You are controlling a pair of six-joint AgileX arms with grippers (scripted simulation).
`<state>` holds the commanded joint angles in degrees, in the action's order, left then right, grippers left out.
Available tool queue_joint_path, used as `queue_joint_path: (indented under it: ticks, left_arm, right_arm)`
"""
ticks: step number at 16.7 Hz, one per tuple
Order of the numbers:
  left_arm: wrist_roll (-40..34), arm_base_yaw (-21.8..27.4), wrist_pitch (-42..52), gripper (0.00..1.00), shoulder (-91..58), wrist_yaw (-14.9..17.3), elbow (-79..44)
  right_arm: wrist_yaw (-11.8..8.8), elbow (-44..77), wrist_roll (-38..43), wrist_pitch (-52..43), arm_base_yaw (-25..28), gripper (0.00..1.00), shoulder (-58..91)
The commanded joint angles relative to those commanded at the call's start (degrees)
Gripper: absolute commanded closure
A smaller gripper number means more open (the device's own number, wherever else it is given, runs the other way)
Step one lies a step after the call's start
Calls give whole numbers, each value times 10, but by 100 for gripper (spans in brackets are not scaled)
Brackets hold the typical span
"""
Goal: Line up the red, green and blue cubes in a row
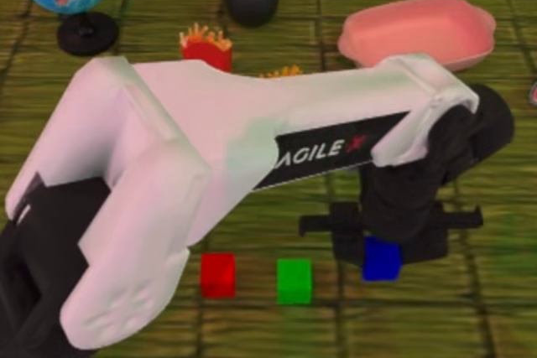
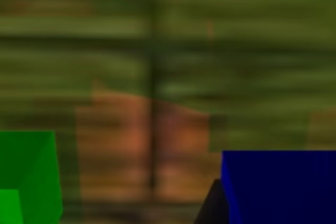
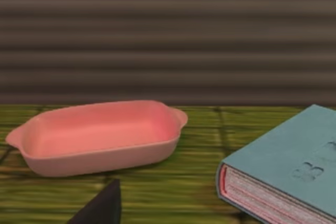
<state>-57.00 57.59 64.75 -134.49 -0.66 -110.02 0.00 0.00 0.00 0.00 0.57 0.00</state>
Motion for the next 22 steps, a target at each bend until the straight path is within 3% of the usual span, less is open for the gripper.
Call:
queue_joint_path:
  ticks: [5,18,22]
  left_arm:
    - [0,1,-15,100,-4,0,14]
    - [0,1,-15,2,-4,0,14]
    - [0,1,-15,0,-4,0,14]
  right_arm:
    - [0,0,0,0,0,0,0]
    - [0,0,0,0,0,0,0]
    - [0,0,0,0,0,0,0]
